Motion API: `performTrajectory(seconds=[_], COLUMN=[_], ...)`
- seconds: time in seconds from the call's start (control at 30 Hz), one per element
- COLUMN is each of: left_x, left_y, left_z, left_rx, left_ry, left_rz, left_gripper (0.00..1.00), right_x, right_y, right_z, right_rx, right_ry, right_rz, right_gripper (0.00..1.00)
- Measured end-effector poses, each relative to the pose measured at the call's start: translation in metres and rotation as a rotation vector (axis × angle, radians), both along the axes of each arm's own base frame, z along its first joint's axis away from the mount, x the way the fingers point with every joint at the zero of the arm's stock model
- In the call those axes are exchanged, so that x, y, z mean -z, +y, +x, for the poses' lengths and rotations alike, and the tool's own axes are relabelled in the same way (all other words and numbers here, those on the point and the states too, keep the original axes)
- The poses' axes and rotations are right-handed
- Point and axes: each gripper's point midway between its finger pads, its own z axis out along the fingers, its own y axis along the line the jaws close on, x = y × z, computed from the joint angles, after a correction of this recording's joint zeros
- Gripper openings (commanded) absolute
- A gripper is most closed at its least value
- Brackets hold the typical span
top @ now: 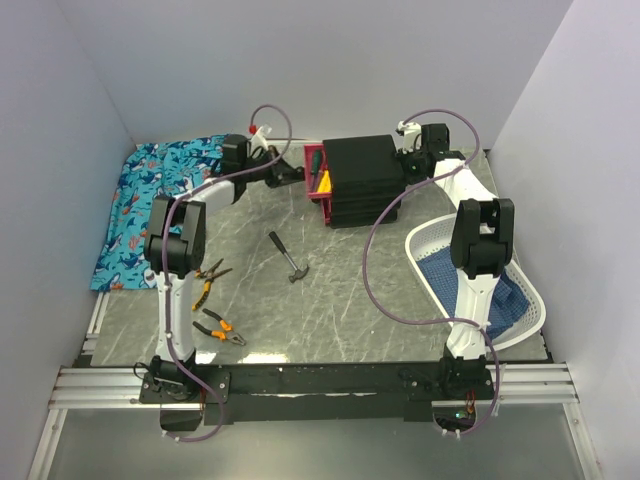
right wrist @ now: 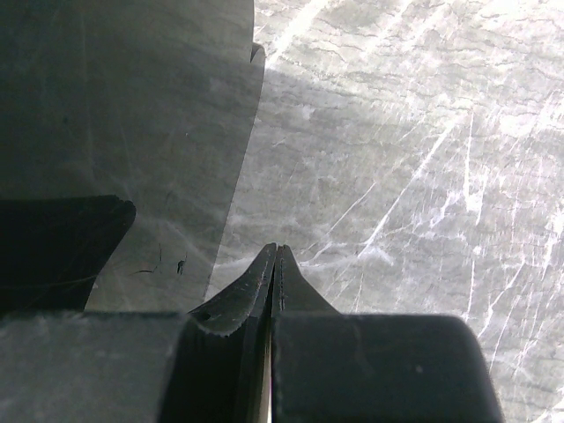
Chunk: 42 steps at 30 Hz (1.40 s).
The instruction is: Sort the tools into containers
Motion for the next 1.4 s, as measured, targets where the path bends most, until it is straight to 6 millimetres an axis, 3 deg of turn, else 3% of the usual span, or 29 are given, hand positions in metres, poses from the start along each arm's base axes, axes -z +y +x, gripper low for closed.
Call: performTrajectory(seconds=[0.23,0.47,0.57,0.67,0.77,0.97,1.17,1.4], left_x=[-0.018,0.002,0.003,0.006,0.006,0.007,0.014,0.036], left_y=[-0.036,-0.044,-0.036,-0.016,0.009,0.029,-0.001,-0.029], left_z=[0.008,0.004,0.004,-0.002,-0.008,-0.008,-0.013,-0.016], left_rx=[-0.022,-0.050,-0.077,-0.121,-0.164,-0.170,-0.049,0.034], left_ry=[-0.083,-0.068,-0.078,-0.053,-0.022,0.041,0.082,0.145], left_rz=[0.095,0.203,0.247,0.285,0.281,0.111,-0.079,-0.152], left_gripper=[0.01,0.01,0.52,0.71,0.77,0.77,0.74,0.65], right_x=[0.000,0.000,0.000,0.000,0.000,0.000,0.000,0.000], right_y=[0.000,0.000,0.000,0.000,0.000,0.000,-0.001,-0.003], right_z=[0.000,0.000,0.000,0.000,0.000,0.000,0.001,0.002], right_rx=[-0.001,0.000,-0.001,-0.001,0.000,0.000,-0.001,-0.003], right_ry=[0.000,0.000,0.000,0.000,-0.001,-0.001,-0.005,-0.011], right_rz=[0.000,0.000,0.000,0.000,-0.001,-0.005,-0.015,-0.025], right_gripper=[0.00,0.00,0.00,0.00,0.00,0.00,0.00,0.00])
